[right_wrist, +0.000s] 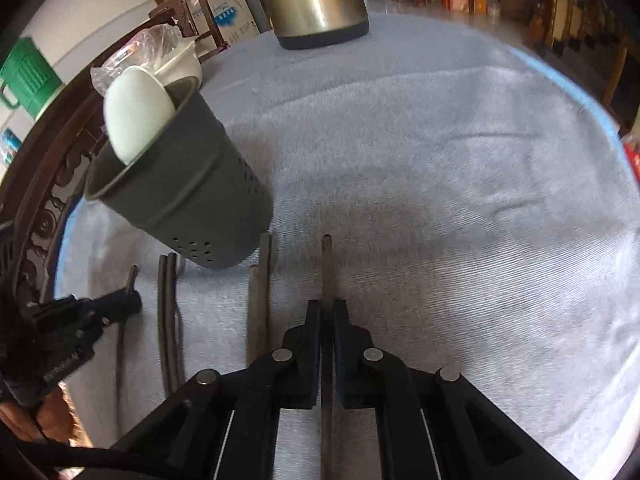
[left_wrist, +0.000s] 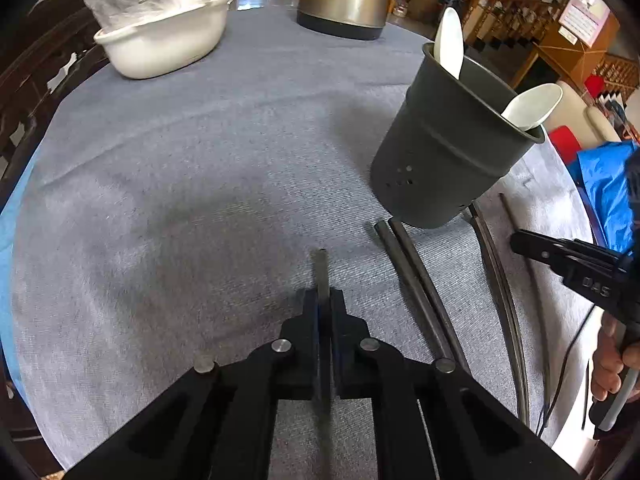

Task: Organize utensils
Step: 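Lift the held chopsticks with both tools up over the gray holder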

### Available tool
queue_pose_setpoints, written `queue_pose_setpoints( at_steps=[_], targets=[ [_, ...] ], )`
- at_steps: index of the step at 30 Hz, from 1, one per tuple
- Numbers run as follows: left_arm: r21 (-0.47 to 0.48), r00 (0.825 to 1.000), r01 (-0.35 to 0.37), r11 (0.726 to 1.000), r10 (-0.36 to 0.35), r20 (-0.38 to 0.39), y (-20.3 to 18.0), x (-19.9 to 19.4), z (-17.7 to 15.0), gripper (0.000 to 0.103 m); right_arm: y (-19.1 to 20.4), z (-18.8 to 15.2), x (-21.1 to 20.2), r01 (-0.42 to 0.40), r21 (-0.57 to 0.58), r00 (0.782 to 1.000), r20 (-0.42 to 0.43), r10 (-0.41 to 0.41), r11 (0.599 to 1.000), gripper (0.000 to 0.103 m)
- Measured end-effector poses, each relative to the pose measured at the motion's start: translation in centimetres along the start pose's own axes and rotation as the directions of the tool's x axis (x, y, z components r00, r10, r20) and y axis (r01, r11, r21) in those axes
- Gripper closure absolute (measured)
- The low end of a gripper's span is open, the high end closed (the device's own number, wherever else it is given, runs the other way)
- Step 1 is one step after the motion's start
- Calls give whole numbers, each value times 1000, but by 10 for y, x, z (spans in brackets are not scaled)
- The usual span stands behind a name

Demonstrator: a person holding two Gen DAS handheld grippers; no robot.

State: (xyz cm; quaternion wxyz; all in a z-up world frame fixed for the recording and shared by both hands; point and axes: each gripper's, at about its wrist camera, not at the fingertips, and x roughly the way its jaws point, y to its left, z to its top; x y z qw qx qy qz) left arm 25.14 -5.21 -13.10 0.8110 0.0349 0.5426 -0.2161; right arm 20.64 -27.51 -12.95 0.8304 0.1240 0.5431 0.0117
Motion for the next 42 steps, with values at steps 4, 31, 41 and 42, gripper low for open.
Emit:
queue_pose_setpoints(
  at_steps=[4, 31, 41, 42],
  targets=[
    [-13, 998, 9, 1000, -8, 65, -1, -27, -6, 98, -13, -9, -30, -48, 10, 996, 77, 47, 999, 97],
    [-184, 522, 159, 970, 76, 850, -33, -225, 64, 98, 19, 28, -238, -278, 41, 468, 878, 99, 960, 97],
    [-280, 462, 118, 953, 197, 865, -30, -165, 95, 97, 43, 82, -185, -198, 136, 445, 895, -35, 971, 97],
    [-286, 462, 110, 952, 206, 863, -30, -161, 96, 97, 48, 86, -180, -176, 133, 446, 894, -42, 975, 97]
  ],
)
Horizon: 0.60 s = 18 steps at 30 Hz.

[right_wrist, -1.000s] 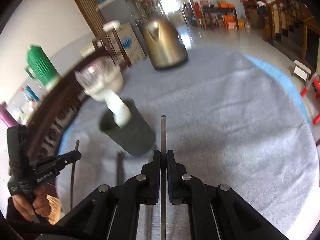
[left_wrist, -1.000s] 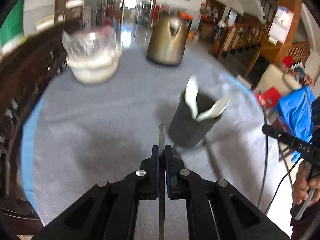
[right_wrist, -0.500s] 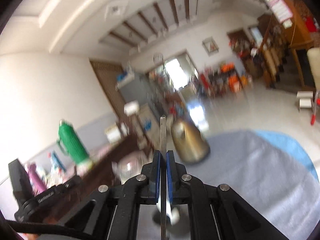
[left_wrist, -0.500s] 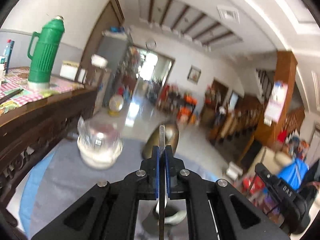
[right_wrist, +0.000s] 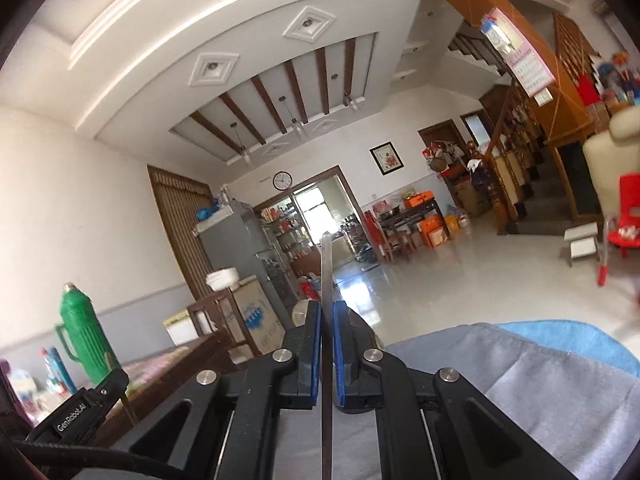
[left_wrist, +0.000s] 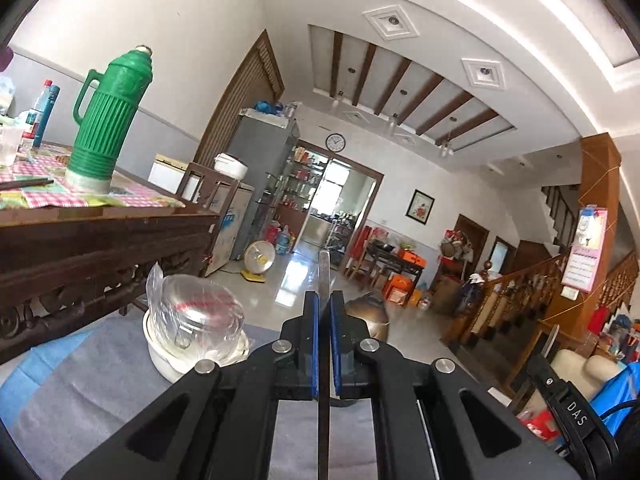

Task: Organize utensils
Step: 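Lift the held chopsticks with both tools up over the gray holder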

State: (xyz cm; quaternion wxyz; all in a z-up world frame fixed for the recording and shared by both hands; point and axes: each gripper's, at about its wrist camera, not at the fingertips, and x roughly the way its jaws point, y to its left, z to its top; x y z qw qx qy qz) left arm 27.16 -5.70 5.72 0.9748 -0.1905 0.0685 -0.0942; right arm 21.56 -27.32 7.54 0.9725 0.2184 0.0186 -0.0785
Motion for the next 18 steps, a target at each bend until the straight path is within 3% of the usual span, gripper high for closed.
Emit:
queue_pose_setpoints(
  at_steps=[5, 12, 16, 18],
  targets=[
    [39, 1000, -30, 999, 30, 0, 1, 8, -23, 97, 8, -21, 20, 0, -63, 999, -45, -3, 998, 97],
    [59, 994, 11, 998, -4, -109, 9, 4, -39, 97, 5, -51, 17, -63, -119, 986, -158, 44, 991, 97],
    [109, 983, 38, 993, -17, -182, 7, -10, -45, 97, -14, -57, 5, -108, -92, 966, -244, 83, 990, 96],
    [141, 971, 59, 988, -24, -238, 5, -21, -47, 94, -22, -59, 1, -140, -70, 943, -313, 111, 988, 96]
  ],
)
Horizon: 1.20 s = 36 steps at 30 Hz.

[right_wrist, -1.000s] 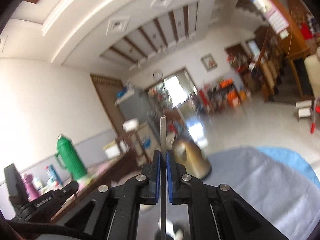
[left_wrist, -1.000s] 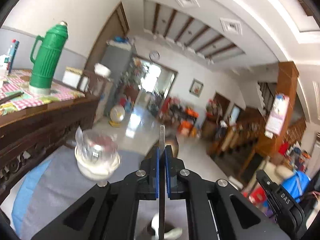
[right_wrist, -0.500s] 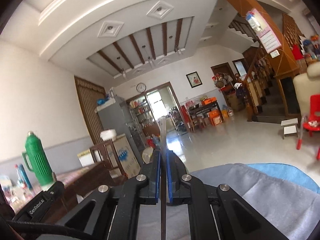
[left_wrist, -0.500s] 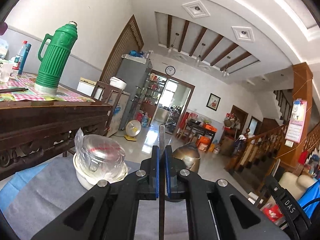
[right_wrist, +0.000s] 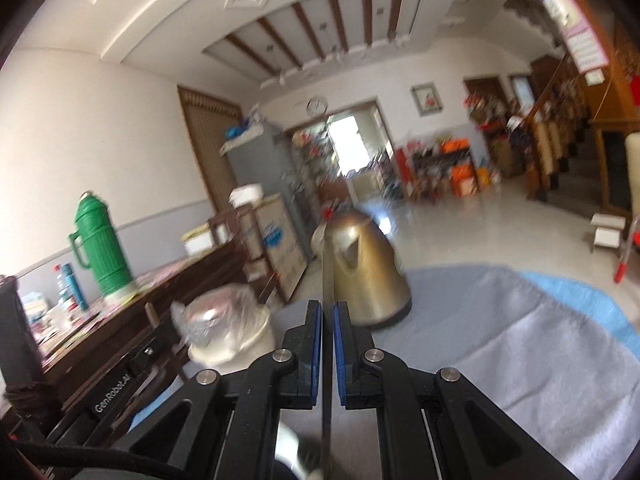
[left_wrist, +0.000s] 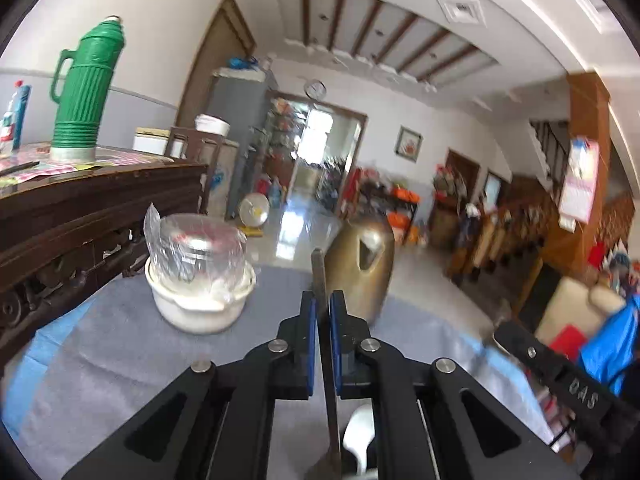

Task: Organize utensils
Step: 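Lift the held chopsticks with both tools up over the gray holder, then lower the chopsticks into the holder and open both tools, withdrawing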

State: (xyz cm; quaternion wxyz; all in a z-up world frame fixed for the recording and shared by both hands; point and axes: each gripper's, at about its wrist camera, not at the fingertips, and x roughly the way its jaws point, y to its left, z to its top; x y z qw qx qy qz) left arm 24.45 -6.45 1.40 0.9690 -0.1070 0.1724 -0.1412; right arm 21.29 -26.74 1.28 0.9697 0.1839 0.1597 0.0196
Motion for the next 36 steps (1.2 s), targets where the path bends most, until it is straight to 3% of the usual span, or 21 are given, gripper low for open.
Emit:
queue_pose_setpoints(
  at_steps=[1, 2, 3, 4, 7, 9, 12, 16, 22, 27, 36],
  targets=[
    [7, 1000, 9, 1000, -9, -21, -1, -5, -1, 91, -2, 0, -1, -10, 5, 1000, -17, 10, 1000, 96],
    [11, 999, 20, 1000, -19, -38, 0, -10, -2, 78, -5, -1, -3, -28, 16, 998, -50, 28, 999, 95],
    [25, 998, 18, 1000, -16, -59, 2, -19, -4, 57, -7, -1, -5, -40, 30, 996, -79, 42, 999, 95],
    [39, 998, 9, 999, -6, -70, 1, -25, -6, 48, -10, 0, -7, -50, 47, 993, -107, 55, 998, 91],
    [79, 995, 4, 997, 3, -96, 4, -50, -12, 40, -17, -3, -25, -90, 115, 983, -150, 107, 989, 80],
    [108, 990, -7, 994, 22, -139, 5, -67, -19, 28, -25, -6, -43, -105, 146, 984, -132, 124, 984, 80],
    [112, 981, -30, 993, 51, -187, 8, -90, -30, 22, -35, -15, -74, -111, 187, 985, -108, 132, 976, 80],
    [111, 955, -61, 992, 91, -283, 7, -111, -49, 21, -39, -31, -110, -90, 189, 987, -115, 113, 978, 80],
    [217, 924, -110, 970, 180, -336, -14, -134, -69, 21, -43, -58, -143, -42, 166, 981, -181, 72, 985, 80],
    [263, 927, -107, 959, 192, -323, -32, -165, -70, 21, -46, -65, -167, -18, 162, 978, -202, 51, 987, 80],
    [338, 954, -141, 930, 219, -205, -64, -231, -53, 20, -31, -60, -223, -18, 134, 987, -156, 39, 991, 80]
  ],
)
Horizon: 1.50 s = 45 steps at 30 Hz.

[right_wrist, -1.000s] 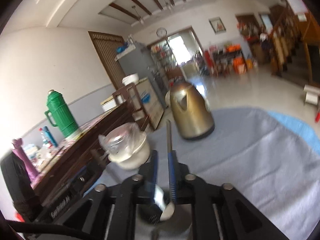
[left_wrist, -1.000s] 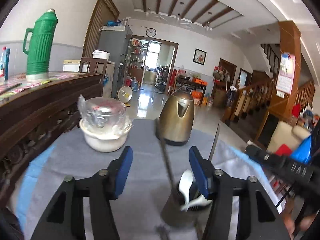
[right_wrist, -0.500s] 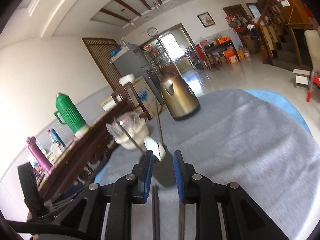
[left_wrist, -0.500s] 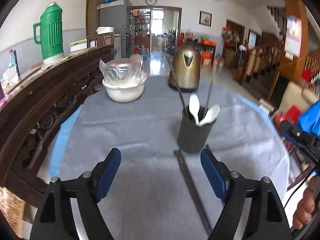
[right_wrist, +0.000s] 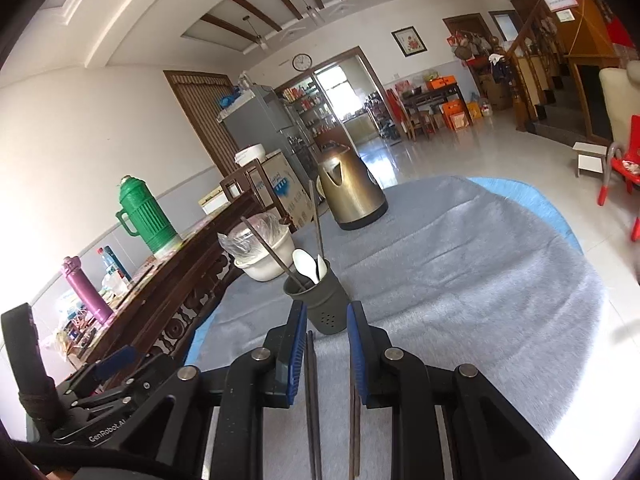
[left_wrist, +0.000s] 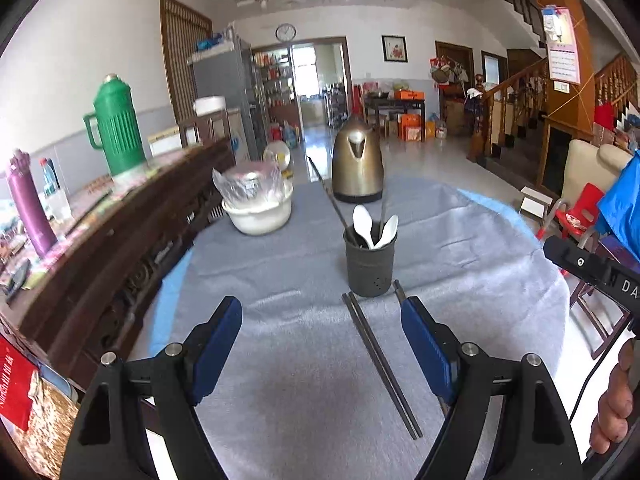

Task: Organize utensils
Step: 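Lower the chopsticks into the holder and open both tools, withdrawing, then move both tools toward the remaining brown chopsticks on the cloth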

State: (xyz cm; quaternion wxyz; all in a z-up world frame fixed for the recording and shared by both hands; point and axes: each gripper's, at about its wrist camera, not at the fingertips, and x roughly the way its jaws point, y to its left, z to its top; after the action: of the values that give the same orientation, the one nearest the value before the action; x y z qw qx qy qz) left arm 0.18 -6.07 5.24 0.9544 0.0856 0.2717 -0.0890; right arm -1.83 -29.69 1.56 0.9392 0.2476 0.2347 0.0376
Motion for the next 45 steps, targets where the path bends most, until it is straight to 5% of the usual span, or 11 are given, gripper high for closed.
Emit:
queue_pose_setpoints(
  at_steps=[3, 7, 29, 39, 45],
  targets=[
    [11, 999, -12, 1000, 11, 36, -2, -22, 2, 20, 6, 0, -17, -9, -7, 1000, 19, 9, 1000, 78],
    [41, 996, -33, 999, 30, 87, -4, -51, 6, 17, 17, -4, -44, -34, -14, 998, 49, 35, 999, 34],
    [49, 973, -140, 989, 129, 189, 4, -127, 13, 12, 40, -40, -106, 74, -106, 997, 32, -71, 992, 35],
    [32, 979, -141, 989, 135, 153, 12, -125, -1, 11, 71, -56, -124, 149, -187, 984, 126, -127, 971, 35],
    [29, 982, -144, 989, 139, 131, 13, -121, -7, 11, 71, -60, -118, 156, -169, 985, 104, -140, 973, 35]
  ],
)
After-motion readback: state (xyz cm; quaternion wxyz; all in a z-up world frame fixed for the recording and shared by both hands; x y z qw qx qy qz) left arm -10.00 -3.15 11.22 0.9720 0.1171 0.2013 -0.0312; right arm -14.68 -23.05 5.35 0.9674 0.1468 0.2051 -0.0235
